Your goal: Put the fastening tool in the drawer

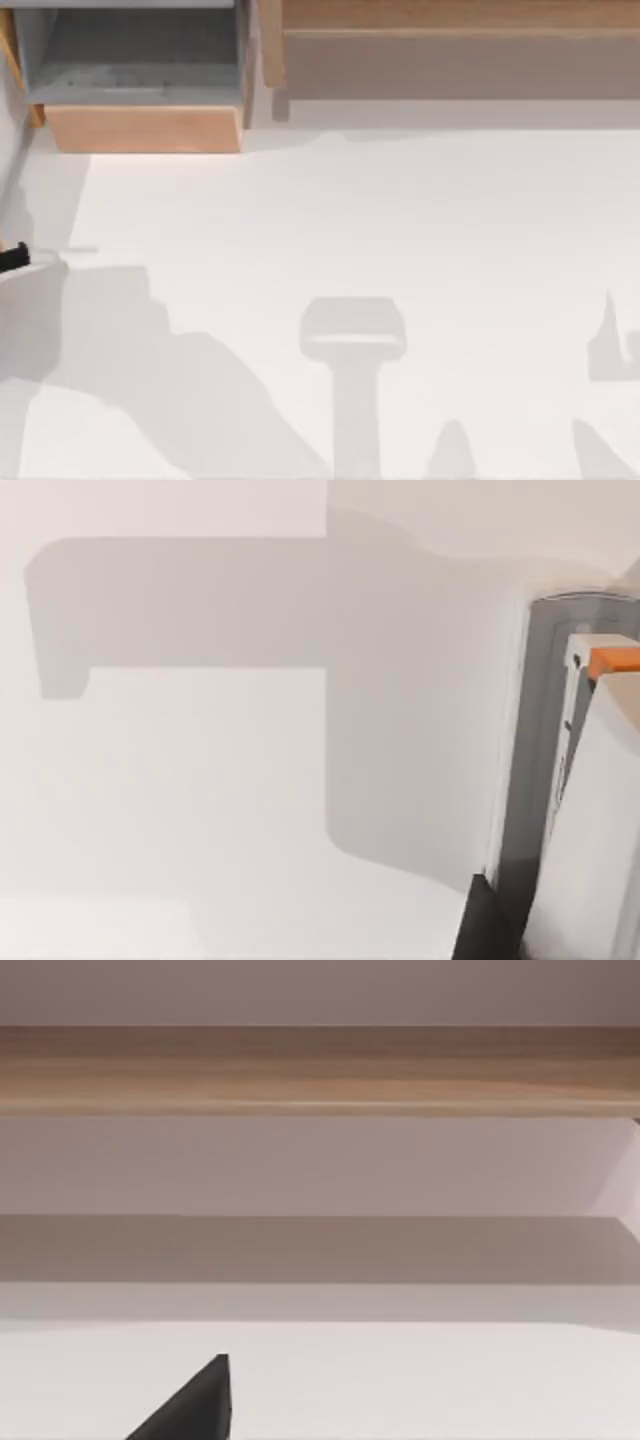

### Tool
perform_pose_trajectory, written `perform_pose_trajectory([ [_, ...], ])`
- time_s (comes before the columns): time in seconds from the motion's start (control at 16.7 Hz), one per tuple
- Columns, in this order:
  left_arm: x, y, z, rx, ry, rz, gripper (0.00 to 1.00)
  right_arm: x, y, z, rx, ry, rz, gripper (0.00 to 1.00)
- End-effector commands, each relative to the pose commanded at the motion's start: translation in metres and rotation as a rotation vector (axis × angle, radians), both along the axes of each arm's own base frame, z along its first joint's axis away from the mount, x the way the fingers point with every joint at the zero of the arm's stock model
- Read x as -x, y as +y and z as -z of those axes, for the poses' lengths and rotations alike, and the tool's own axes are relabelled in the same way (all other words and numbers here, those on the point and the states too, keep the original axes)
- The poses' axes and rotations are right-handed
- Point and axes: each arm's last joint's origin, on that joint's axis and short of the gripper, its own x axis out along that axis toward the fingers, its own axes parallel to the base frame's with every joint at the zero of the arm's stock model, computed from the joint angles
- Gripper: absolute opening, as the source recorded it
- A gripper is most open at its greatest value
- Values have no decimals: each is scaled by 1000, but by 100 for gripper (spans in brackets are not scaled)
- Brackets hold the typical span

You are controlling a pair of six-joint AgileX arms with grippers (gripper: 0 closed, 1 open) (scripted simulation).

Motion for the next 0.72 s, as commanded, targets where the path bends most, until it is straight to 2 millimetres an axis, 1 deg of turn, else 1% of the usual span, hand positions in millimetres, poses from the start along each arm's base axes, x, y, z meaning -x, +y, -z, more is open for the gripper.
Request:
perform_pose_trajectory([
  [0.24,0,0,-1,0,-2,0,0,0,0,0,0,0,0,100],
  [0.48,0,0,-15,3,11,-1,0,0,0,0,0,0,0,100],
  [0.66,0,0,-30,0,-1,0,0,0,0,0,0,0,0,100],
  [0.72,0,0,-30,0,-2,0,0,0,0,0,0,0,0,100],
])
